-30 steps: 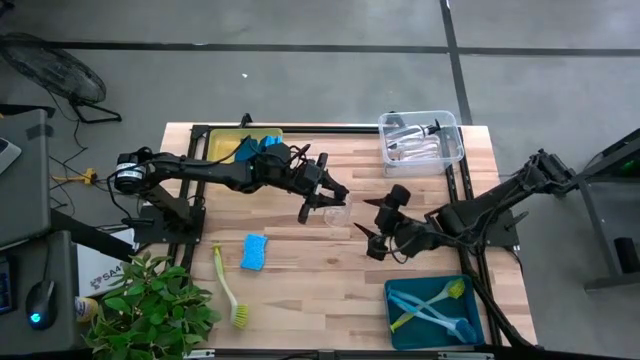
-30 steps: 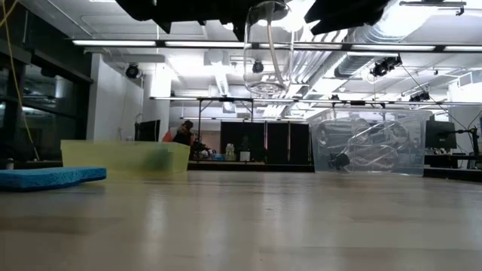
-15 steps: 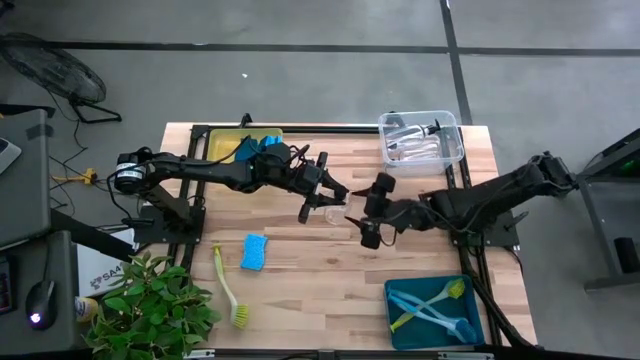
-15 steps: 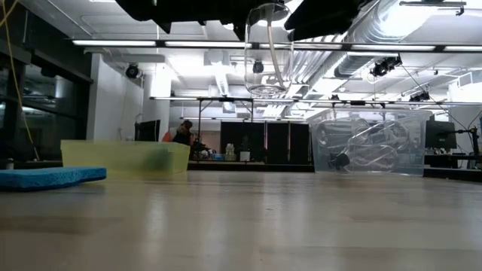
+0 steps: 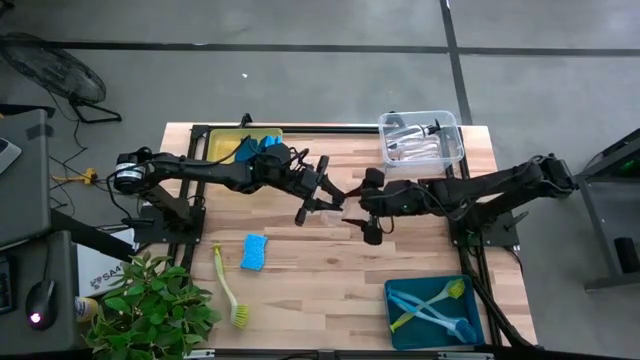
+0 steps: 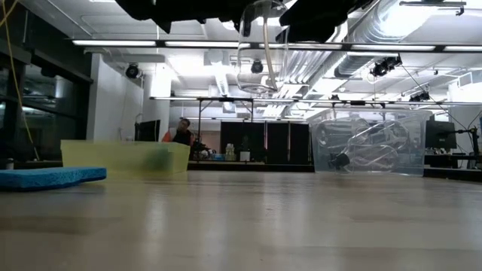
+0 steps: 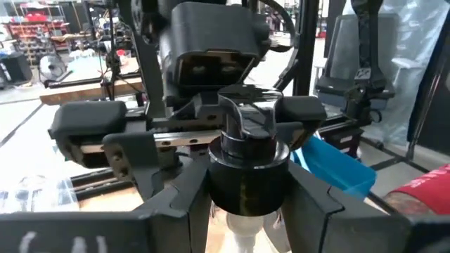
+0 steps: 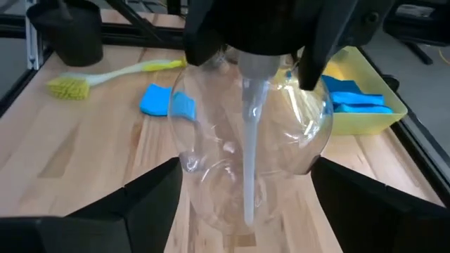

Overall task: Pick & Place Kitchen Sink Supplies
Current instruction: Put the transparent soap dispenser into the transparent bin

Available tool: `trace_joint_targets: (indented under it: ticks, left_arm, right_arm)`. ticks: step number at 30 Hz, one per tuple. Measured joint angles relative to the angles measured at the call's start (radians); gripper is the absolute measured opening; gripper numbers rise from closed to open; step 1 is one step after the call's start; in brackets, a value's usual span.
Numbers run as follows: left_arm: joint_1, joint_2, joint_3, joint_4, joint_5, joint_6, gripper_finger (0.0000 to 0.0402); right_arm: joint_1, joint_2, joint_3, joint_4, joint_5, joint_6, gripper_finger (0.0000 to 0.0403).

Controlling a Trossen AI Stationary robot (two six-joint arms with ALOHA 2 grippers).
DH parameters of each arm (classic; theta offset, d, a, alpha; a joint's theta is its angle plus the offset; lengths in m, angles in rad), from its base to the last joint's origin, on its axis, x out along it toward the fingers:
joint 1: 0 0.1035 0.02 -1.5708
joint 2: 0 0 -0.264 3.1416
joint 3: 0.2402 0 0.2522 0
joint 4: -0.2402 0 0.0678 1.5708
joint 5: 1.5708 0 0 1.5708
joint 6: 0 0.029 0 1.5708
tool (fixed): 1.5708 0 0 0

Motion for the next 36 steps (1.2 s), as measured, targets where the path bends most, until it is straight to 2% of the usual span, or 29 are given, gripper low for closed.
trace_joint_targets:
  ticks: [5, 11, 26, 31, 36]
  left_arm:
    - [0.0, 0.0, -0.001, 0.0, -0.001, 0.04, 0.0128]
    - [0.0, 0.0, -0.001, 0.006, -0.002, 0.058, 0.0128]
    - [0.001, 0.003, -0.001, 0.003, -0.011, 0.082, 0.0128]
    - [0.0, 0.003, -0.001, 0.017, -0.019, 0.1, 0.0128]
    - [0.0, 0.003, 0.001, 0.06, -0.024, 0.104, 0.0128]
  right_arm:
    - [-0.018, 0.0, 0.0, -0.011, -0.024, -0.03, 0.0308]
    - [-0.01, 0.0, 0.0, -0.006, -0.016, -0.042, 0.0332]
    - [-0.027, 0.016, 0.002, -0.013, -0.027, 0.092, 0.0346]
    - [-0.031, 0.064, 0.003, 0.032, -0.027, 0.067, 0.0392]
    - [-0.03, 0.091, 0.002, 0.104, 0.008, -0.021, 0.0386]
